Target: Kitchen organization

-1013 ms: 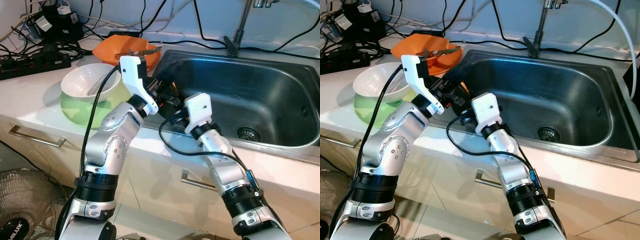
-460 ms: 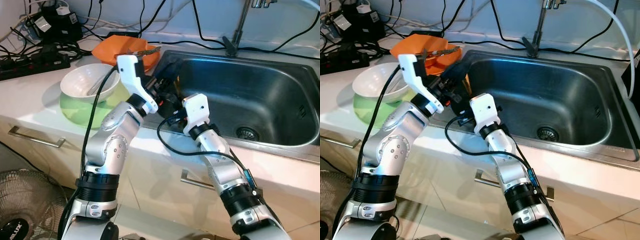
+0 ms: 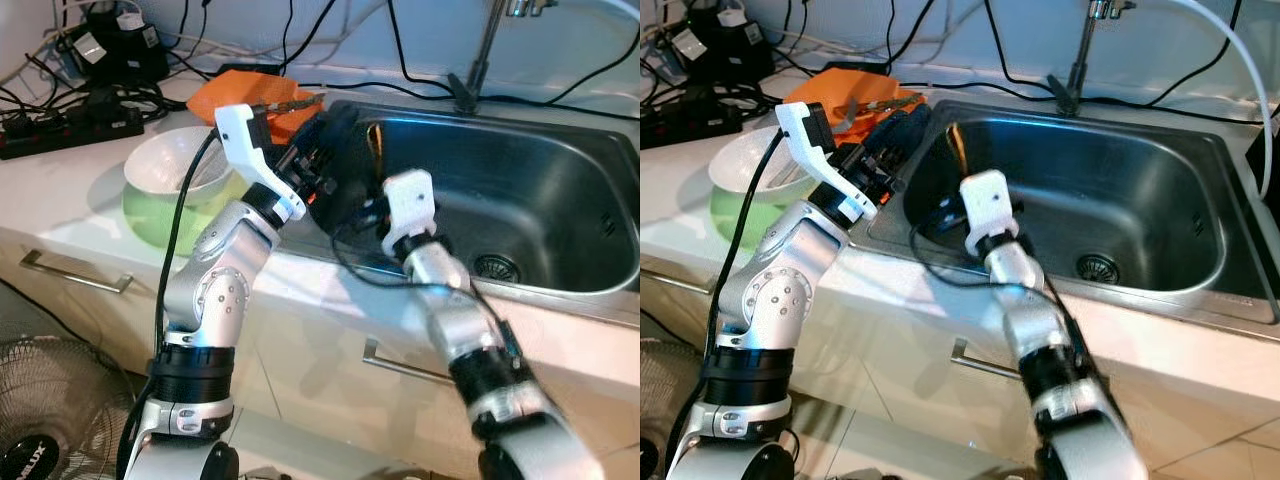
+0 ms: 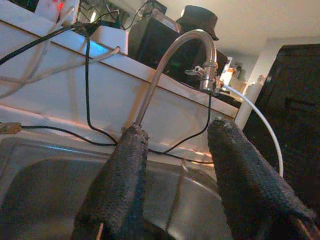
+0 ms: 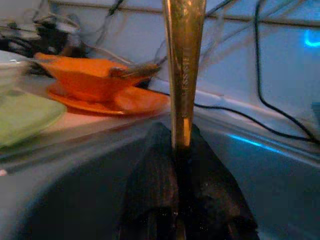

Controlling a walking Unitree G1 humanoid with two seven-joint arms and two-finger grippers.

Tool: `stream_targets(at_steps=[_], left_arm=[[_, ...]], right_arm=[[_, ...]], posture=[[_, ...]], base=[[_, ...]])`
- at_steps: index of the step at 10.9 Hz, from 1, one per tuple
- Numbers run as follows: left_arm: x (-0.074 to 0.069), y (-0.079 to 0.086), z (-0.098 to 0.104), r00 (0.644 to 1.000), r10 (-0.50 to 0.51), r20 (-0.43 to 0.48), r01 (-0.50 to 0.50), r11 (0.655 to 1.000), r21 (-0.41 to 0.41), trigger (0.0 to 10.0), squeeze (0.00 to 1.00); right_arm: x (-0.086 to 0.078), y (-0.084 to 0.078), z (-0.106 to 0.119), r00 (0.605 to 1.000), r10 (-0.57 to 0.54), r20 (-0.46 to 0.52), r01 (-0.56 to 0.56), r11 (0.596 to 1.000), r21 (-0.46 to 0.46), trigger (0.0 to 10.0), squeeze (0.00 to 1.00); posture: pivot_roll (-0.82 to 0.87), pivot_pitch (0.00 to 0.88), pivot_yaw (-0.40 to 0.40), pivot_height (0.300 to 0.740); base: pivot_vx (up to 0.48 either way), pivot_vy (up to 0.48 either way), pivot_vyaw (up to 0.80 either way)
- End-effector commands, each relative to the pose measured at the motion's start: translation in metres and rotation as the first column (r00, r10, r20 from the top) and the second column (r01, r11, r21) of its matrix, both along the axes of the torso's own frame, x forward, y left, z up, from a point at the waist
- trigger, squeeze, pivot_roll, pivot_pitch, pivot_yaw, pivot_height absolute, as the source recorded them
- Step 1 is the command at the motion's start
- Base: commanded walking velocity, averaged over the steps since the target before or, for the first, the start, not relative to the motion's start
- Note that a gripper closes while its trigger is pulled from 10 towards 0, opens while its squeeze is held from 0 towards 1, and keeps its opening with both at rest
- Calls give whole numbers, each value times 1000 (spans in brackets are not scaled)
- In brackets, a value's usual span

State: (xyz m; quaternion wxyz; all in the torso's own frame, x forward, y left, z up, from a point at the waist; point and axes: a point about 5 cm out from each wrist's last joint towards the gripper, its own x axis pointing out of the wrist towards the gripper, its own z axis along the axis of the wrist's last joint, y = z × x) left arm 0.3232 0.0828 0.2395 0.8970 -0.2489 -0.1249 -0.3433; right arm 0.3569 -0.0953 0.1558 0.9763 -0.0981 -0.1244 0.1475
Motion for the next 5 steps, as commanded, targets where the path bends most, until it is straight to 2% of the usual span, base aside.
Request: stream_targets(at_steps=[1, 2, 3, 5], left_arm=[[-1, 5, 4, 999, 27, 20, -27, 1000, 1, 10000, 0], [0, 7, 1, 999, 43, 13, -43, 999, 17, 10000, 0], [3, 12, -6, 996, 86, -5, -85, 994, 65, 10000, 0], [8, 15, -27, 987, 160, -29, -148, 957, 248, 10000, 0]], right_arm=[[7, -13, -1, 997, -75, -26, 75, 997, 13, 10000, 0], [11, -19, -1, 993, -110, -43, 111, 994, 18, 10000, 0], [18, -31, 3, 985, -165, -56, 167, 985, 29, 10000, 0], [29, -54, 12, 966, -251, -67, 253, 967, 14, 10000, 0]], posture=[[26, 34, 61, 740], [26, 34, 61, 740], [28, 36, 61, 740], [29, 37, 59, 740]], base=[[0, 0, 0], [0, 0, 0], [0, 0, 0], [0, 0, 0]])
